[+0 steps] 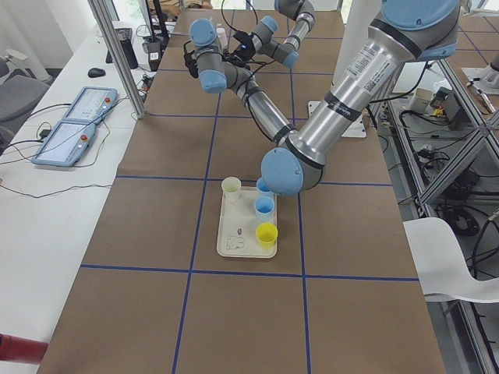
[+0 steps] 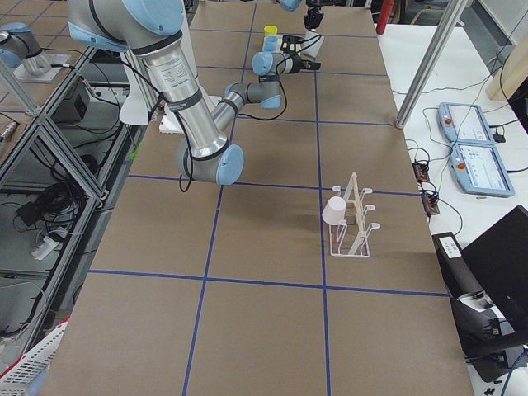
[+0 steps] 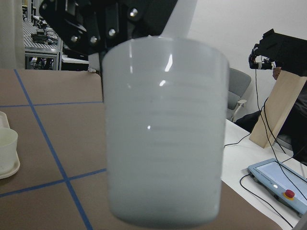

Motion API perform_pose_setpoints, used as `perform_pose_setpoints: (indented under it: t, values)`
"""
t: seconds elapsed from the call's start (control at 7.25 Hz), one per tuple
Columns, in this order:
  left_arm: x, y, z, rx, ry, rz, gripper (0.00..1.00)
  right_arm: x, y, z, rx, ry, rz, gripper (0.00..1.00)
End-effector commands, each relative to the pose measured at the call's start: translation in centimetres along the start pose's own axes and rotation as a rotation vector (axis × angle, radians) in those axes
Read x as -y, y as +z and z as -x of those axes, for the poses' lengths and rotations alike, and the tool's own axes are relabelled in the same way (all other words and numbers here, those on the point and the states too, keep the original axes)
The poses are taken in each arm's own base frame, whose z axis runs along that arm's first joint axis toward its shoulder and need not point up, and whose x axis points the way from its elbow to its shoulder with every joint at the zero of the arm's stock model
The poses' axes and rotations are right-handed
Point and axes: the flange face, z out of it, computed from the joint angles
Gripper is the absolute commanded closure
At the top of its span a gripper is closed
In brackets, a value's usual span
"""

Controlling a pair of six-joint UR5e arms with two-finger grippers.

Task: Transfer IKEA cup to right arm and place on rack

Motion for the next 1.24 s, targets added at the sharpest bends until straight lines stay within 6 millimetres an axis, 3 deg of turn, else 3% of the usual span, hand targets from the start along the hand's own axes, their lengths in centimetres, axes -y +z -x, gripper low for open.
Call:
perform_pose_setpoints:
  t: [0.0,1.1]
  values:
    - [0.2,0.8,0.0,0.008,-0.006,0.008,1.00,0.5,-0.6,0.3,-0.002,-0.016,-0.047,0.08]
    - [-0.4,1.5,-1.1,0.006,0.006,0.020,1.00,0.5,-0.8,0.9,-0.052,-0.048,-0.067,0.33]
